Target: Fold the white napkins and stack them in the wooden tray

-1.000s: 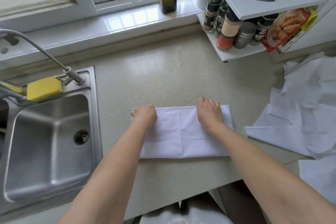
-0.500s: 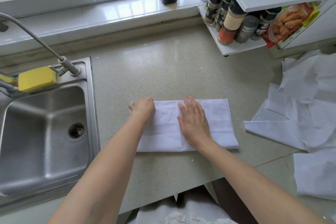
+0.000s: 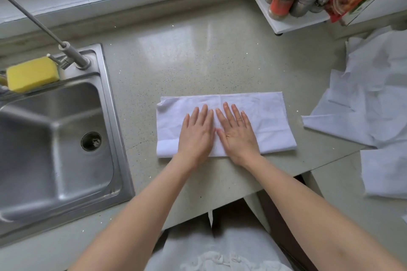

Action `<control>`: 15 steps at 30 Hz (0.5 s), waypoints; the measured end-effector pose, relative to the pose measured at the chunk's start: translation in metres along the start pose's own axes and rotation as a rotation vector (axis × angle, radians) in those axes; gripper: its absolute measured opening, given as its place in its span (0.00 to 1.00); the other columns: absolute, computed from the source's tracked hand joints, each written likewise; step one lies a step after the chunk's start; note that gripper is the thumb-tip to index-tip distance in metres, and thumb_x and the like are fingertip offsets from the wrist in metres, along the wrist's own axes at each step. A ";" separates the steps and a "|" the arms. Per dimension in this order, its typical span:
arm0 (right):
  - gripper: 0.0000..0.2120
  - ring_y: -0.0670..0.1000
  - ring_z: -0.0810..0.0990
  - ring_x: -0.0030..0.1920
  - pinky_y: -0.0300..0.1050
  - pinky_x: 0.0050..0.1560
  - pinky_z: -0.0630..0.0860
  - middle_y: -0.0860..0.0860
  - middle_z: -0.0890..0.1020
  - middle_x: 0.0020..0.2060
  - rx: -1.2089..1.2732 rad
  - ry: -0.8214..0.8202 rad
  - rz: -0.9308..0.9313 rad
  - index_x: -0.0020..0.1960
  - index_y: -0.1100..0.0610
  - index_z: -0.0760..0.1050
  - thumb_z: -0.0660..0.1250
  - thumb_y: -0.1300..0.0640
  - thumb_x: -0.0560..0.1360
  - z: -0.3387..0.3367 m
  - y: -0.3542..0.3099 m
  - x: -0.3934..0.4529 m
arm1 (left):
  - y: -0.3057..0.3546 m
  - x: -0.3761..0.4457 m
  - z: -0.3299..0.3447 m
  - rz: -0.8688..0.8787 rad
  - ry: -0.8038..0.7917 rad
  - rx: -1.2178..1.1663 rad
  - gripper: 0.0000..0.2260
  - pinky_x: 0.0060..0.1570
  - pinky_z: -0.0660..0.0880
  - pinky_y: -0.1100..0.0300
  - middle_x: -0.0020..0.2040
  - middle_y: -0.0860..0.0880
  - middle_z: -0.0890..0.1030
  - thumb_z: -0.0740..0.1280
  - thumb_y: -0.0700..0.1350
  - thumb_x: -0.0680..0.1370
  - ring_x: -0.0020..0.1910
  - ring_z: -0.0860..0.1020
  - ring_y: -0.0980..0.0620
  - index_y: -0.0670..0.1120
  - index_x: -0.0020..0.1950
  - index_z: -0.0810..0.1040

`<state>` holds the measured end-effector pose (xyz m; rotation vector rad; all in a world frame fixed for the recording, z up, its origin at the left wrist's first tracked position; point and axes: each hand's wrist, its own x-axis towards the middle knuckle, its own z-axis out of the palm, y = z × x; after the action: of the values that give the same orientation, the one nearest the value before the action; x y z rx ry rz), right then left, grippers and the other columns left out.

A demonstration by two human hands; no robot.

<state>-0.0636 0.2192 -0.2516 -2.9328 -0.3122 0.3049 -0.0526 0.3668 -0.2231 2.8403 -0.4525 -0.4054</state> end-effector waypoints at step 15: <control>0.28 0.51 0.39 0.77 0.45 0.75 0.34 0.53 0.42 0.77 0.007 0.064 0.303 0.78 0.54 0.42 0.40 0.45 0.81 -0.013 0.069 -0.043 | 0.033 -0.001 0.027 -0.249 -0.030 0.098 0.28 0.73 0.36 0.41 0.79 0.47 0.40 0.43 0.57 0.82 0.77 0.37 0.45 0.45 0.79 0.43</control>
<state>-0.0888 0.1412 -0.2443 -2.9704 0.1436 0.2504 -0.0705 0.3313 -0.2392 3.0000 -0.1260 -0.4834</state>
